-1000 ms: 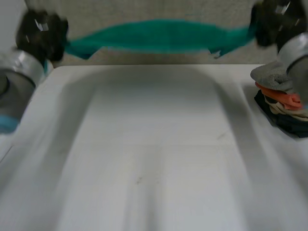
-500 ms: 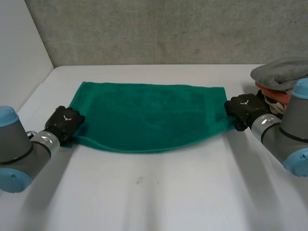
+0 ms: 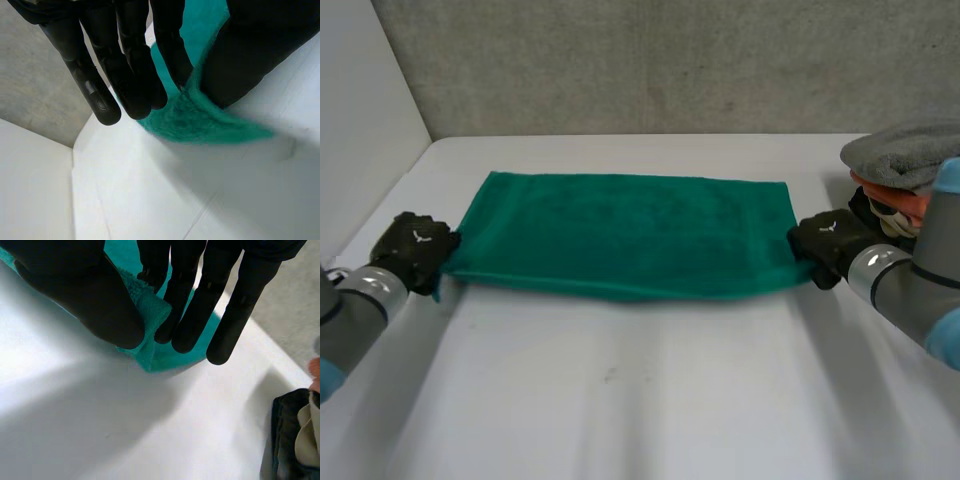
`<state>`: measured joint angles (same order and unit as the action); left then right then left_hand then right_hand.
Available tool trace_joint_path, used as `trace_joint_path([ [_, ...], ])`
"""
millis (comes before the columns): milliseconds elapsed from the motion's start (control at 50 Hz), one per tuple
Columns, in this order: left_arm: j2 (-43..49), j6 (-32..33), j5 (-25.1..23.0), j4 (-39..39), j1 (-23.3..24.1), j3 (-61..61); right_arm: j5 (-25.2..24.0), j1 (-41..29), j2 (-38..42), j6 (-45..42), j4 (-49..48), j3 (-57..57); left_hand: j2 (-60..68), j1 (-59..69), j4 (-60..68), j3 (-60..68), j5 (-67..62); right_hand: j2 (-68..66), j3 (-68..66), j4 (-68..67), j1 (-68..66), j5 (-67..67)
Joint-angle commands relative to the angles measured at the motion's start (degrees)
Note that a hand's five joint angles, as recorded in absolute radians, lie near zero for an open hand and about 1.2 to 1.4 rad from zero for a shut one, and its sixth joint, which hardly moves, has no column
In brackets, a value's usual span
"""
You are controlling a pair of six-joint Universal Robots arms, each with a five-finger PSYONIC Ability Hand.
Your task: Fold the laundry.
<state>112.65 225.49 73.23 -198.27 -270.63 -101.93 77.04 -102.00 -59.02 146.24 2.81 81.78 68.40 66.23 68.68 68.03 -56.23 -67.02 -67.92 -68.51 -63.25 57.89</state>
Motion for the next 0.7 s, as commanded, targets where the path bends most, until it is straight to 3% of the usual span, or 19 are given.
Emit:
trace_joint_path([
  [20, -17.0, 4.0, 0.1, 18.5, -0.8, -9.5, 1.3, 0.4, -7.4, -14.8, 19.3, 4.9, 11.6, 13.8, 11.3, 12.0, -13.8, -13.0, -12.1, -11.5, -16.7, 12.1],
  [60, -19.9, 7.8, 0.2, 27.0, -2.3, -11.5, 3.4, 1.6, -9.1, -19.9, 26.0, 8.2, 11.6, 13.8, 11.3, 12.0, -13.8, -13.0, -12.1, -11.5, -16.7, 12.1],
  [140, -20.7, 17.0, 0.3, 38.7, -5.4, -14.2, 5.9, 3.6, -10.3, -25.0, 30.6, 11.6, 11.6, 13.8, 11.3, 12.0, -13.8, -13.0, -12.1, -11.5, -16.7, 12.1],
  [200, -21.0, 20.8, 0.0, 40.6, -5.7, -14.4, 6.1, 3.7, -10.3, -25.7, 29.6, 11.8, 11.6, 13.8, 11.3, 12.0, -13.8, -13.0, -12.1, -11.5, -16.7, 12.1],
  [300, -19.2, 21.0, -0.4, 32.9, -4.9, -10.5, 6.1, 3.6, -10.2, -23.4, 23.0, 9.4, 11.6, 13.8, 11.3, 12.0, -13.8, -13.0, -12.1, -11.5, -16.7, 12.1],
  [380, -10.1, 15.5, 0.2, 21.8, 3.0, -2.1, 6.3, 3.2, -5.2, -15.5, 16.6, 4.0, 11.6, 13.8, 11.3, 12.0, -13.8, -13.0, -12.1, -11.5, -16.7, 12.1],
  [460, -2.5, 11.1, 0.6, 15.1, 7.8, 7.1, 6.7, 3.2, 0.4, -11.3, 12.0, -1.3, 11.6, 13.8, 11.3, 12.0, -13.8, -13.0, -12.1, -11.5, -16.7, 12.1],
  [700, 19.9, 8.7, 9.2, 12.7, 13.6, 32.9, 12.1, 1.3, 11.0, -10.7, -0.3, -12.8, 11.6, 13.8, 11.3, 12.0, -13.8, -13.0, -12.1, -11.5, -16.7, 12.1],
])
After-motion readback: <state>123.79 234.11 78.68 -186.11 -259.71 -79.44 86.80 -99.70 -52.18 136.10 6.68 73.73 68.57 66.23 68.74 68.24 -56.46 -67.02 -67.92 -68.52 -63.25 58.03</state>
